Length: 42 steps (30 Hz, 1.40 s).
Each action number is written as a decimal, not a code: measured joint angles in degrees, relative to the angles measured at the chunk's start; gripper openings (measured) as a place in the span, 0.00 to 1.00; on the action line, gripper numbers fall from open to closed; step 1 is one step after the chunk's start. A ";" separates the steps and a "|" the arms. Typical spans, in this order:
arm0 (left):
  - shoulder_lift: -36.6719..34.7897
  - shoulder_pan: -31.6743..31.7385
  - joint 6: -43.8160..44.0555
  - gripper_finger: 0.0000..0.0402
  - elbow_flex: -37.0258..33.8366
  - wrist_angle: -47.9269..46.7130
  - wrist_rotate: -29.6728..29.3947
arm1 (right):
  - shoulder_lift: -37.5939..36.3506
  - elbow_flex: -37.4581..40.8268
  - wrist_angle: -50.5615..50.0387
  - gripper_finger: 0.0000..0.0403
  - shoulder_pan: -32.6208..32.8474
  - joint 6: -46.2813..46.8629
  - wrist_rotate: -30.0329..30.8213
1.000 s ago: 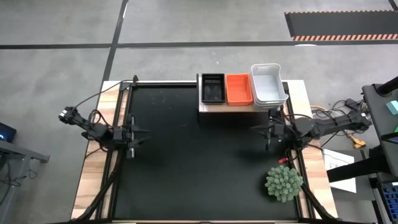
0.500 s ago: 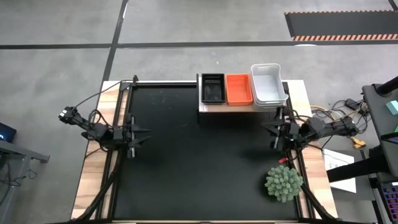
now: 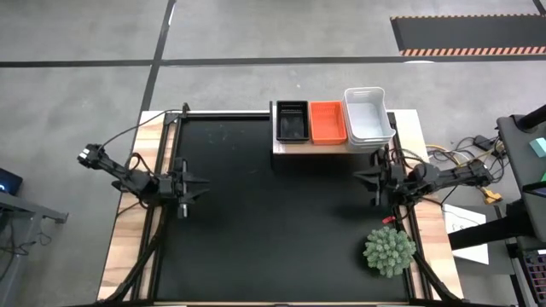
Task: Stack baskets on shelf by color
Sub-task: Return to Home Position
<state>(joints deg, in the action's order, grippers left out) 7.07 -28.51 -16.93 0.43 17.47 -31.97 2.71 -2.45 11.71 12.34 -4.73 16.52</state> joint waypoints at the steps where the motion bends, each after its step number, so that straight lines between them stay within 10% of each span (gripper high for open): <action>1: 0.27 0.00 0.00 0.26 0.00 0.01 0.01 | -0.30 0.29 0.21 0.02 0.00 -2.37 -0.05; 42: 7.16 0.00 0.00 0.26 -0.07 0.01 0.04 | -2.72 1.83 -9.30 0.02 -15.65 -2.78 -3.04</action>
<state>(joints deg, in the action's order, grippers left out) 14.24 -28.51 -16.92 0.36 17.47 -31.93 -0.01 -0.62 2.42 -3.31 -7.51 13.47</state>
